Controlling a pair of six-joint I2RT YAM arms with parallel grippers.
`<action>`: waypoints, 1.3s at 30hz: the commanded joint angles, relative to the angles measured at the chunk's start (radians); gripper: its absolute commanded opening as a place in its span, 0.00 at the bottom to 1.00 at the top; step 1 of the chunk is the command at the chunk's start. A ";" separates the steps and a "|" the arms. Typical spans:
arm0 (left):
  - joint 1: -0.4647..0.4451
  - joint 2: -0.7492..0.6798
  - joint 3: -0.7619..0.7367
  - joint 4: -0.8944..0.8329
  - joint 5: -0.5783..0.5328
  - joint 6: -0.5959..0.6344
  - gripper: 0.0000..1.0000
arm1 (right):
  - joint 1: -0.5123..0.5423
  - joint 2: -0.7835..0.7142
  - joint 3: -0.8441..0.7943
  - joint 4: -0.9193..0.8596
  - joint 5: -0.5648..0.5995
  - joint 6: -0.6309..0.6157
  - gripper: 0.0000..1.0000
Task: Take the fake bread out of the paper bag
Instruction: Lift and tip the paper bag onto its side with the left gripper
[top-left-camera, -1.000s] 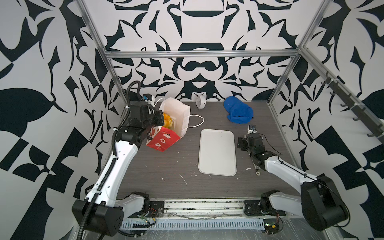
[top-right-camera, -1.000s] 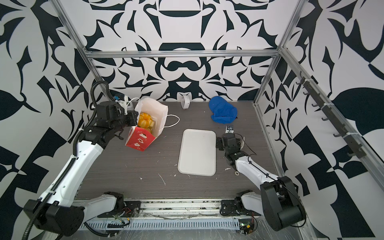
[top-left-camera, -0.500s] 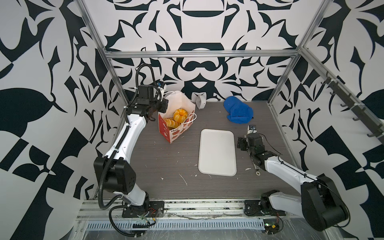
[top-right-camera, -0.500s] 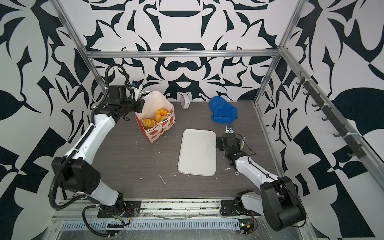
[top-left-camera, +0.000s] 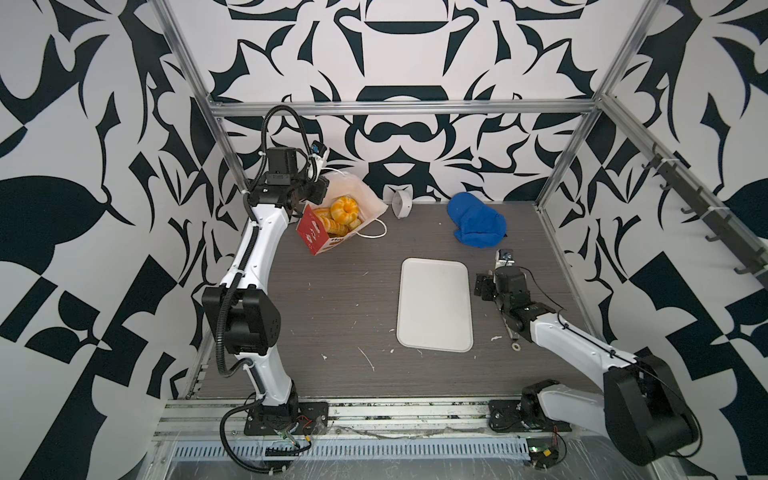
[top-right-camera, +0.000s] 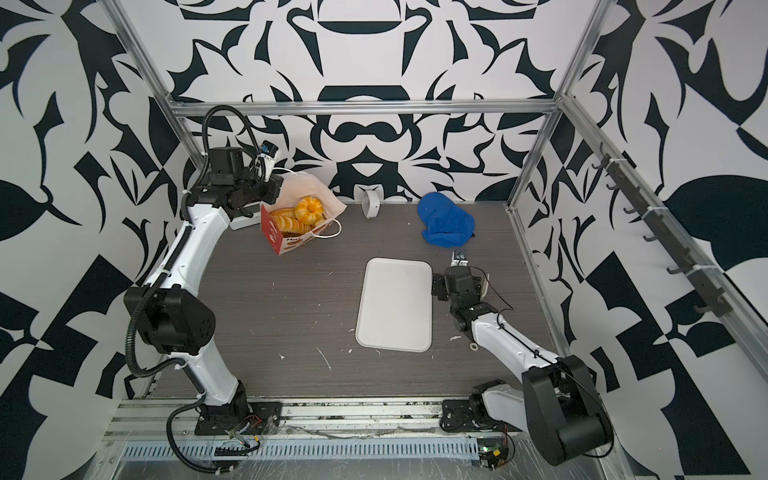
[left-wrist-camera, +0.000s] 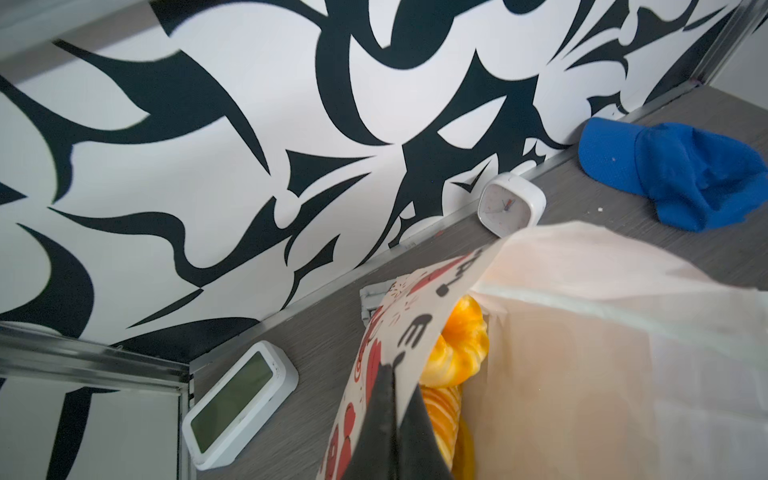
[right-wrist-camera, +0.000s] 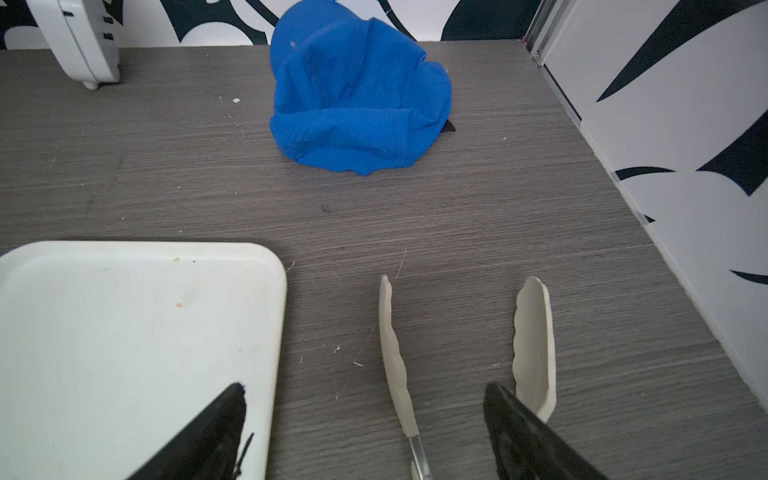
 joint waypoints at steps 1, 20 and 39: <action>-0.003 -0.040 -0.139 0.140 0.044 0.019 0.00 | 0.003 -0.025 0.007 0.016 0.003 0.007 0.91; -0.113 -0.264 -0.489 0.329 0.121 -0.144 0.00 | 0.005 -0.022 0.007 0.025 -0.021 0.006 0.91; -0.281 -0.511 -0.712 0.237 -0.156 -0.010 0.00 | 0.005 -0.006 0.005 0.041 -0.121 0.035 0.91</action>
